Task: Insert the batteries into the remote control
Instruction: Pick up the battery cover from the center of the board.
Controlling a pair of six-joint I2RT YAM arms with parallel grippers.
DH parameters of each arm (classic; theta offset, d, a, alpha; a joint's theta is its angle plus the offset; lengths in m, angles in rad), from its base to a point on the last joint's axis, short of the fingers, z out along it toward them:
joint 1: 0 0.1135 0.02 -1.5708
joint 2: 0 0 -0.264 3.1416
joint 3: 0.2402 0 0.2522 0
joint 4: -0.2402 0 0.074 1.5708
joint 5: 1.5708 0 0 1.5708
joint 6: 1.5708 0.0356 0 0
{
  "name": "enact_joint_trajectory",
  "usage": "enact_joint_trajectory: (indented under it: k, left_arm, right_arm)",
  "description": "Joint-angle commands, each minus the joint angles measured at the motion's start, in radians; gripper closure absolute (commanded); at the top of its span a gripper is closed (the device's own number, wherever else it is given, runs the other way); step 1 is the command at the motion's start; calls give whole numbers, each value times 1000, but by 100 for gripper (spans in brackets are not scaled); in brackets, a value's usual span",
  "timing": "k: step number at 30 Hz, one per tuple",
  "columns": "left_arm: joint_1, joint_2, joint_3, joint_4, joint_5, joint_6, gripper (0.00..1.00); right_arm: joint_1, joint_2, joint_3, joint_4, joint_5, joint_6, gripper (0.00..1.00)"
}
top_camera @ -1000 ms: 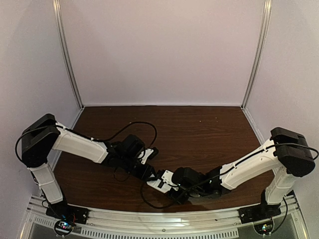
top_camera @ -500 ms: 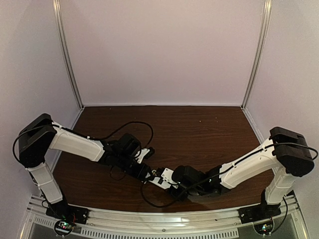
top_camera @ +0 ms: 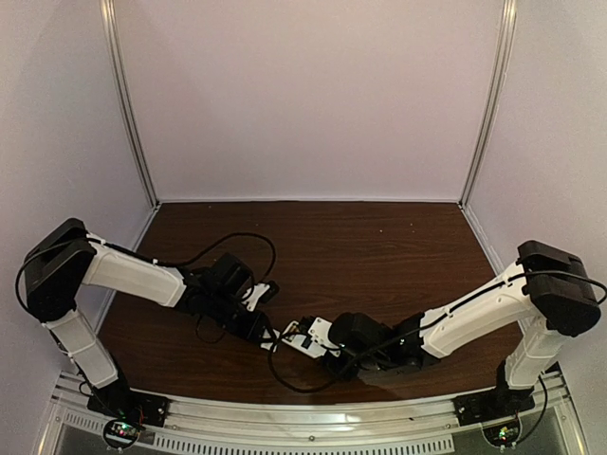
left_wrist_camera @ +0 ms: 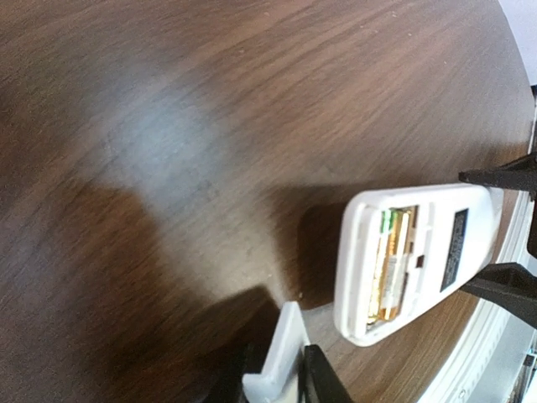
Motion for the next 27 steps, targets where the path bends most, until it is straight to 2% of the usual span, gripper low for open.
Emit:
enact_joint_trajectory:
  k: [1,6,9,16,20,27]
  left_arm:
    - [23,-1,-53,-104,-34,-2,83]
    - [43,-65,-81,-75,-8,19,95]
    - [46,-119,-97,-36,48,36,99]
    - [49,-148,-136,152,217,-55,98]
    - [49,-134,-157,281,272,-135,98]
    - [44,-89,-147,371,315,-184,98]
  right_arm:
    - [-4,-37,-18,-13,-24,-8,100]
    - [-3,-42,-30,-12,-79,-41,100]
    - [-4,-52,-40,0,-83,-55,100]
    - [-3,-28,-19,17,-97,-83,100]
    - [-3,-9,2,23,-107,-87,100]
    - [-3,-1,5,41,-115,-87,100]
